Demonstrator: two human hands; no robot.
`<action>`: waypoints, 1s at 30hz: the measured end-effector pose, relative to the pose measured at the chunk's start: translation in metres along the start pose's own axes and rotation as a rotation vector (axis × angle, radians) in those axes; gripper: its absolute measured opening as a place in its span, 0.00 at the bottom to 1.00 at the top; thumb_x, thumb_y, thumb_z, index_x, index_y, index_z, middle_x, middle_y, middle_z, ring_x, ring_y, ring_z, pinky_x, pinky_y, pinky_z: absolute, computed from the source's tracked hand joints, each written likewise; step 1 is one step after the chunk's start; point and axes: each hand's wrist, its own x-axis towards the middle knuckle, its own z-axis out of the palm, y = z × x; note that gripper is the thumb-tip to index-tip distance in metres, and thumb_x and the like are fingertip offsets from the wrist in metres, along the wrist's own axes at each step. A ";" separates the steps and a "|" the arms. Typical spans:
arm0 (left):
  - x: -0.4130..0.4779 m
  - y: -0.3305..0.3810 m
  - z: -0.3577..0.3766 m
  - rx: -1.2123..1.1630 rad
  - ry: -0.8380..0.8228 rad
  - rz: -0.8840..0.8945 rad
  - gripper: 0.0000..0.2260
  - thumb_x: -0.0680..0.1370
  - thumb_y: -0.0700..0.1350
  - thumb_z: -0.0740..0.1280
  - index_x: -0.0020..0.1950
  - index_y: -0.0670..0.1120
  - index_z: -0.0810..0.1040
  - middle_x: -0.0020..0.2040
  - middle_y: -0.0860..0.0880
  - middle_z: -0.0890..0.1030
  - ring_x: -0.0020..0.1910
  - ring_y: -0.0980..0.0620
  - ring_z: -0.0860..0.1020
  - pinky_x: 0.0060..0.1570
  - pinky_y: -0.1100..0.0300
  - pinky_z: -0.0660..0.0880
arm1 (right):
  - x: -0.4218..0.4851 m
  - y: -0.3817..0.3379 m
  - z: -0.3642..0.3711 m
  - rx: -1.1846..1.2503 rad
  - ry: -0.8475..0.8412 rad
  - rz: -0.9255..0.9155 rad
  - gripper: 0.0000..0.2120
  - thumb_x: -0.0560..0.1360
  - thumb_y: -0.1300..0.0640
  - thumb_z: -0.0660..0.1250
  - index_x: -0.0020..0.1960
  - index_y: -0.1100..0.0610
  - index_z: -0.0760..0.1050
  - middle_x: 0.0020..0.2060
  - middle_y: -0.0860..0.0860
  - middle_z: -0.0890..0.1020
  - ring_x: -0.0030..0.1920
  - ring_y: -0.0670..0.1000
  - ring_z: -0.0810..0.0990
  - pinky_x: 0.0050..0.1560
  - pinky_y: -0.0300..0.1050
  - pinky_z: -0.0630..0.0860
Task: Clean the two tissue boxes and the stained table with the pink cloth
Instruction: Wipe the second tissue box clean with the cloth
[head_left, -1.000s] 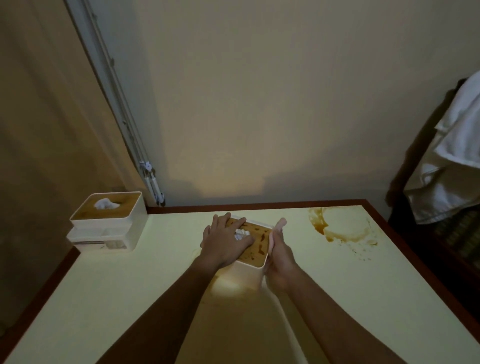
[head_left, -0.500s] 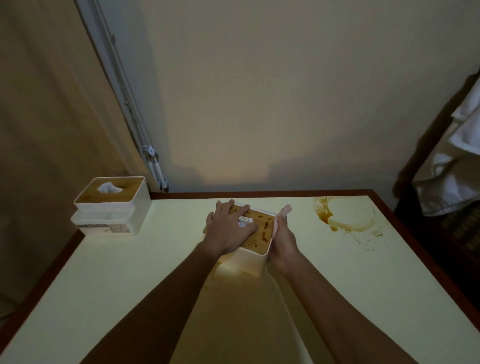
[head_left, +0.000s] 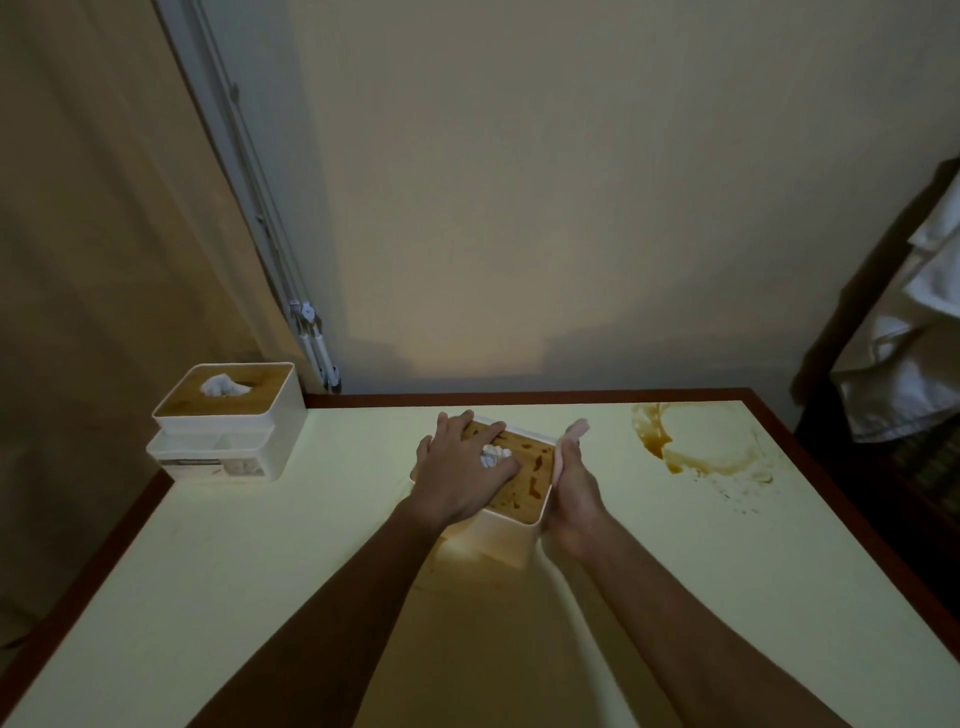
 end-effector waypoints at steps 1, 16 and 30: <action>0.000 0.000 0.000 0.004 -0.002 -0.001 0.29 0.76 0.67 0.60 0.76 0.60 0.63 0.79 0.50 0.56 0.79 0.45 0.48 0.75 0.41 0.49 | 0.001 -0.007 0.002 0.005 0.020 -0.009 0.41 0.70 0.22 0.57 0.68 0.53 0.75 0.56 0.60 0.85 0.55 0.61 0.85 0.59 0.62 0.80; 0.004 -0.001 0.002 0.022 -0.023 -0.008 0.30 0.76 0.69 0.58 0.76 0.61 0.62 0.79 0.51 0.56 0.78 0.45 0.49 0.75 0.40 0.49 | 0.010 -0.006 0.001 0.093 0.113 0.004 0.35 0.72 0.24 0.61 0.57 0.55 0.79 0.48 0.60 0.86 0.47 0.61 0.86 0.55 0.64 0.82; 0.012 0.019 -0.024 0.129 -0.162 -0.122 0.42 0.66 0.79 0.57 0.76 0.61 0.61 0.80 0.47 0.53 0.78 0.36 0.47 0.69 0.32 0.36 | -0.015 -0.023 -0.071 0.651 -0.108 -0.117 0.29 0.81 0.42 0.59 0.74 0.61 0.71 0.52 0.56 0.81 0.47 0.53 0.82 0.45 0.47 0.81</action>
